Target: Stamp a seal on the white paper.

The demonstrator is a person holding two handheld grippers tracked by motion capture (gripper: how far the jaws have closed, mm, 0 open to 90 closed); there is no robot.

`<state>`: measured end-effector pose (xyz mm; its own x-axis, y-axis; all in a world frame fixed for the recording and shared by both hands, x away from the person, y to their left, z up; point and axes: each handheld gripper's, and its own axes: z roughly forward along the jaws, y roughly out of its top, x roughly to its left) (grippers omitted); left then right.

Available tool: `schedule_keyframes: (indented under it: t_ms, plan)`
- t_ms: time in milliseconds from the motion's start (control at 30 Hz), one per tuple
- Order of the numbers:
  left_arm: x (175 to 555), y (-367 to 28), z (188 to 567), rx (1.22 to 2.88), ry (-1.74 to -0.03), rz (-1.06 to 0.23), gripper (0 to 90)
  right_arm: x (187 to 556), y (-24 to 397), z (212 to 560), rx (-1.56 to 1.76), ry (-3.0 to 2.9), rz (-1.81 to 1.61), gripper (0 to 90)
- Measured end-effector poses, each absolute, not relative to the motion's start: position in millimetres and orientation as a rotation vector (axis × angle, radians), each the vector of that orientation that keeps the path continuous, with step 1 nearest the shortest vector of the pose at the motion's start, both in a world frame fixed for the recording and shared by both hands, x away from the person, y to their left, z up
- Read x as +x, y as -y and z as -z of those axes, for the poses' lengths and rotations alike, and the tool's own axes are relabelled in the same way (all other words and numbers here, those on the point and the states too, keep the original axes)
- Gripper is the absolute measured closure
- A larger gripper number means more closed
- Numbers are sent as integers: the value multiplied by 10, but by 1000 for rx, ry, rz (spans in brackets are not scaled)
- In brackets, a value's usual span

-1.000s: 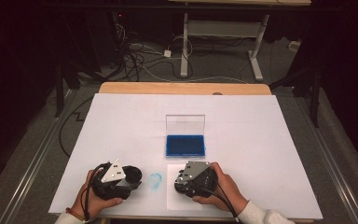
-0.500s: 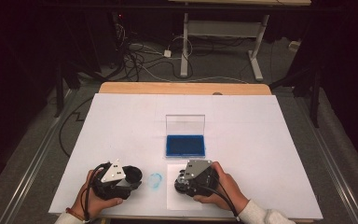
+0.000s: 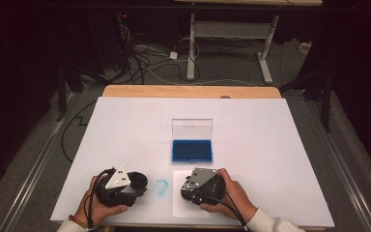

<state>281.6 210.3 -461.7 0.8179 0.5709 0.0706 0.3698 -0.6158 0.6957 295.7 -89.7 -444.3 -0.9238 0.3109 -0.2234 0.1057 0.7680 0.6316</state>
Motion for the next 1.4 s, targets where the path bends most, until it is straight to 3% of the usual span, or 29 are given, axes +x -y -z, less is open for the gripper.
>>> schedule_keyframes:
  t_ms: [500,1400]
  plan:
    - [2825,-2118,4606,2288,-694,-378,369,3101,1249,4025,482,-2514,-1162,575]
    - [2851,-2153,4621,2289,-706,-381,369,3214,1823,3667,598,-2323,-1258,575]
